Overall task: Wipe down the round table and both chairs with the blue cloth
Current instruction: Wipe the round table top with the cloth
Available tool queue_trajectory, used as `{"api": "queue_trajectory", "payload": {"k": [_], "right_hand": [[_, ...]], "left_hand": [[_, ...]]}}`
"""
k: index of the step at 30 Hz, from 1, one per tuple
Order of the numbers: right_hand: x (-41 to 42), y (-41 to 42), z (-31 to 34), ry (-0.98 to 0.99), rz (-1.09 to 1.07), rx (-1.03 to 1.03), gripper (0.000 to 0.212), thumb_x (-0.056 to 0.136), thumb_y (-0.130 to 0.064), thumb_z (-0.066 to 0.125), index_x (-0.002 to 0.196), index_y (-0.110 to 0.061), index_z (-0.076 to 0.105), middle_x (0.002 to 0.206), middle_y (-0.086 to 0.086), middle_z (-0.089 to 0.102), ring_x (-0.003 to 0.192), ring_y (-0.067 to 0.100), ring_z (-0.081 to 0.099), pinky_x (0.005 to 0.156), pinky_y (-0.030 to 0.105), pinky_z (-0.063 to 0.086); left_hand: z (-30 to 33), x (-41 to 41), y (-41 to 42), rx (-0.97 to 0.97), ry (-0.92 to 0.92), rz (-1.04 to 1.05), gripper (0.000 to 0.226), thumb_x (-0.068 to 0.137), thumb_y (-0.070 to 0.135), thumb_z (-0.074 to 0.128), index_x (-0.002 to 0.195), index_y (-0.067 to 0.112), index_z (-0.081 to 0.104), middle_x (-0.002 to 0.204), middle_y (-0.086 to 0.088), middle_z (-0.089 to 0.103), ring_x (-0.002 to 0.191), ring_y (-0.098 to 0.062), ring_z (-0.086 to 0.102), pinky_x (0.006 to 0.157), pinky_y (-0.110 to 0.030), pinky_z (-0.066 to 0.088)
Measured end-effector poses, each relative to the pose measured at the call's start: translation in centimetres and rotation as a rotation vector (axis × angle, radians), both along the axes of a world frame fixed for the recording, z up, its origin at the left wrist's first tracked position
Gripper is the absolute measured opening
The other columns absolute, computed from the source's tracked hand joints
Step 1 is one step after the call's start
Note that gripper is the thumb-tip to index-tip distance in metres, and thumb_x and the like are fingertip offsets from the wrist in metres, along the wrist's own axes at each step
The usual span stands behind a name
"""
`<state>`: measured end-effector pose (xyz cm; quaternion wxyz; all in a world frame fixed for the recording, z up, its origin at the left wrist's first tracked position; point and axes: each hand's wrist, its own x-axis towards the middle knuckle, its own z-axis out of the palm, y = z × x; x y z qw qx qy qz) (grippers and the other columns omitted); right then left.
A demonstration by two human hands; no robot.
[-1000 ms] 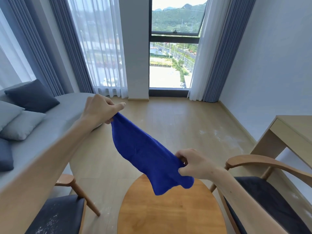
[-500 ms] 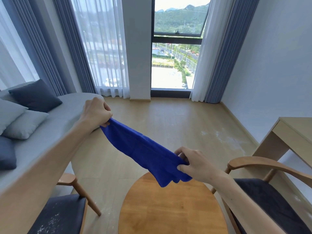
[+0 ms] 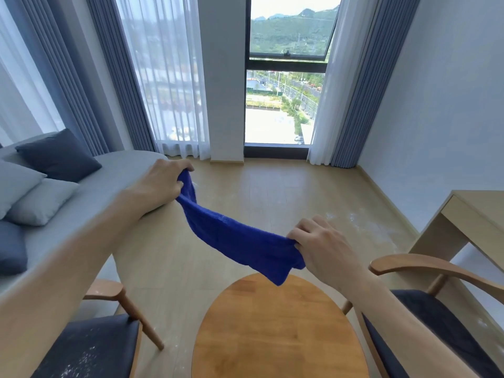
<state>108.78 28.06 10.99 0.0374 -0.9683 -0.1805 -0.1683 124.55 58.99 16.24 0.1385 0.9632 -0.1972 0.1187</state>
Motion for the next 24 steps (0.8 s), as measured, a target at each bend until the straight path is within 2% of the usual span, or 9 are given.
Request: {"api": "queue_trajectory", "payload": {"k": [3, 6, 9, 11, 14, 16, 21, 24], "right_hand": [[0.9, 0.6, 1.2, -0.108, 0.066, 0.022, 0.017, 0.083, -0.002, 0.066, 0.089, -0.018, 0.069, 0.089, -0.002, 0.066, 0.080, 0.022, 0.058, 0.073, 0.035, 0.047], [1.8, 1.7, 2.1, -0.124, 0.127, 0.079, 0.014, 0.086, -0.005, 0.065, 0.089, -0.017, 0.070, 0.094, 0.000, 0.066, 0.085, 0.022, 0.058, 0.078, 0.037, 0.046], [2.7, 2.4, 2.6, -0.068, 0.138, 0.196, 0.014, 0.085, -0.006, 0.065, 0.092, -0.016, 0.072, 0.122, 0.008, 0.058, 0.109, 0.028, 0.052, 0.090, 0.041, 0.043], [3.2, 2.4, 2.9, -0.011, 0.122, 0.279, 0.018, 0.086, -0.007, 0.063, 0.095, -0.018, 0.073, 0.143, 0.009, 0.042, 0.127, 0.030, 0.038, 0.101, 0.041, 0.034], [3.6, 1.9, 3.1, 0.071, 0.145, 0.348, 0.024, 0.084, -0.004, 0.060, 0.097, -0.019, 0.073, 0.150, 0.009, 0.032, 0.134, 0.030, 0.032, 0.107, 0.046, 0.033], [3.5, 1.4, 3.1, 0.119, 0.180, 0.392, 0.027, 0.083, -0.001, 0.060, 0.097, -0.018, 0.074, 0.149, 0.008, 0.033, 0.132, 0.028, 0.037, 0.104, 0.046, 0.039], [3.2, 1.1, 2.8, 0.159, 0.215, 0.438, 0.029, 0.085, 0.002, 0.054, 0.097, -0.016, 0.073, 0.142, 0.005, 0.043, 0.111, 0.022, 0.056, 0.087, 0.030, 0.049], [3.3, 0.6, 2.6, 0.153, 0.196, 0.396, 0.029, 0.088, 0.004, 0.051, 0.100, -0.013, 0.071, 0.123, 0.007, 0.059, 0.096, 0.023, 0.060, 0.077, 0.023, 0.048]], "left_hand": [[1.3, -0.4, -1.6, 0.012, 0.015, -0.133, 0.044, 0.090, 0.001, 0.055, 0.129, 0.019, 0.049, 0.104, -0.008, 0.062, 0.084, -0.022, 0.057, 0.075, -0.036, 0.052], [1.9, -1.2, -4.3, 0.021, 0.089, -0.261, 0.041, 0.093, 0.009, 0.057, 0.129, 0.021, 0.043, 0.100, -0.006, 0.067, 0.078, -0.017, 0.061, 0.074, -0.035, 0.054], [1.9, -2.4, -7.0, 0.006, 0.159, -0.391, 0.036, 0.092, 0.013, 0.060, 0.120, 0.024, 0.041, 0.097, -0.001, 0.068, 0.072, -0.004, 0.059, 0.064, -0.017, 0.046], [1.8, -3.2, -8.6, -0.003, 0.216, -0.468, 0.033, 0.091, 0.015, 0.061, 0.110, 0.027, 0.037, 0.091, 0.007, 0.067, 0.068, -0.002, 0.061, 0.061, -0.016, 0.047], [1.7, -4.2, -10.4, -0.011, 0.252, -0.546, 0.035, 0.091, 0.015, 0.061, 0.104, 0.029, 0.031, 0.079, 0.013, 0.063, 0.064, 0.003, 0.060, 0.059, -0.017, 0.047], [1.6, -4.4, -11.2, -0.018, 0.262, -0.560, 0.035, 0.091, 0.014, 0.061, 0.103, 0.026, 0.030, 0.077, 0.010, 0.063, 0.062, -0.002, 0.060, 0.059, -0.018, 0.049], [1.0, -4.6, -12.5, -0.077, 0.307, -0.534, 0.035, 0.087, 0.014, 0.064, 0.101, 0.020, 0.033, 0.074, -0.001, 0.068, 0.061, -0.010, 0.059, 0.060, -0.025, 0.055], [0.5, -4.5, -12.5, -0.182, 0.341, -0.503, 0.033, 0.086, 0.016, 0.066, 0.094, 0.025, 0.036, 0.084, 0.001, 0.071, 0.063, -0.002, 0.061, 0.058, -0.017, 0.050]]}}
